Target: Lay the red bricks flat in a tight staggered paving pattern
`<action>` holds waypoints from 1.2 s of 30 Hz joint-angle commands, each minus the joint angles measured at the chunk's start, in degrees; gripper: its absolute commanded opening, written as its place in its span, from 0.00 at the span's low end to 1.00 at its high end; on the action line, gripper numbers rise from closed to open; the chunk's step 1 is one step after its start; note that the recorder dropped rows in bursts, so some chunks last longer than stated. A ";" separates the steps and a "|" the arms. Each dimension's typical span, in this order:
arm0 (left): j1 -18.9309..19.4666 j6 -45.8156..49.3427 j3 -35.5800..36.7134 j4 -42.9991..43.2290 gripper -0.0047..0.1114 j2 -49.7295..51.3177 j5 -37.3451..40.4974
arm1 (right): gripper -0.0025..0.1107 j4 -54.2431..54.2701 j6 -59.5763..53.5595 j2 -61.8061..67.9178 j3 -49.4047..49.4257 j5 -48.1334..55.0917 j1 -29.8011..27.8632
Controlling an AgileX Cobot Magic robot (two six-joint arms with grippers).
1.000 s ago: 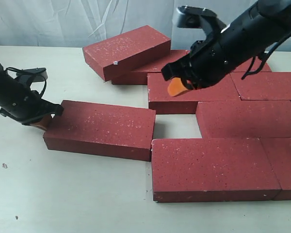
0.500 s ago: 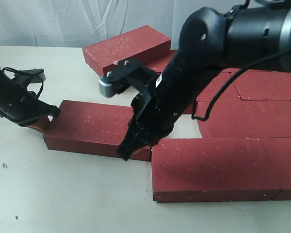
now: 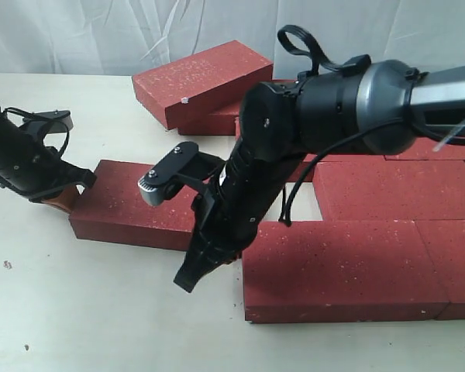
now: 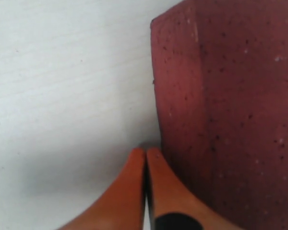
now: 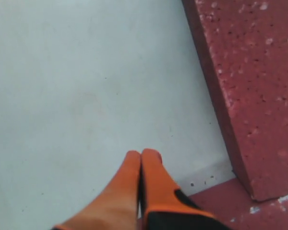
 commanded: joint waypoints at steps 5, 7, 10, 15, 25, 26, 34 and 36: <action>0.20 -0.20 0.03 0.21 0.04 -0.62 0.60 | 0.02 -3.18 2.89 2.11 0.02 -5.23 0.08; 0.20 -0.20 0.03 0.21 0.04 -0.62 0.60 | 0.02 -3.61 3.33 2.11 0.02 -5.88 0.08; 0.20 -0.20 0.03 0.21 0.04 -0.62 0.60 | 0.02 -4.11 3.61 2.11 0.02 -6.78 0.08; 0.20 -0.20 0.03 0.21 0.04 -0.62 0.60 | 0.02 -4.09 3.72 2.11 0.02 -7.17 0.08; 0.48 -1.35 0.03 1.74 0.04 -0.62 0.28 | 0.02 -6.33 3.72 2.11 0.02 -6.81 0.08; 0.48 -1.35 0.03 1.74 0.04 -0.62 0.28 | 0.02 -7.09 3.72 2.11 0.02 -6.81 0.08; 0.48 -1.35 0.03 1.74 0.04 -0.62 0.28 | 0.02 -14.86 8.98 2.11 0.02 -8.99 0.08; 0.48 -1.35 0.03 1.74 0.04 -0.62 0.28 | 0.02 -14.86 8.98 2.11 0.02 -9.55 0.08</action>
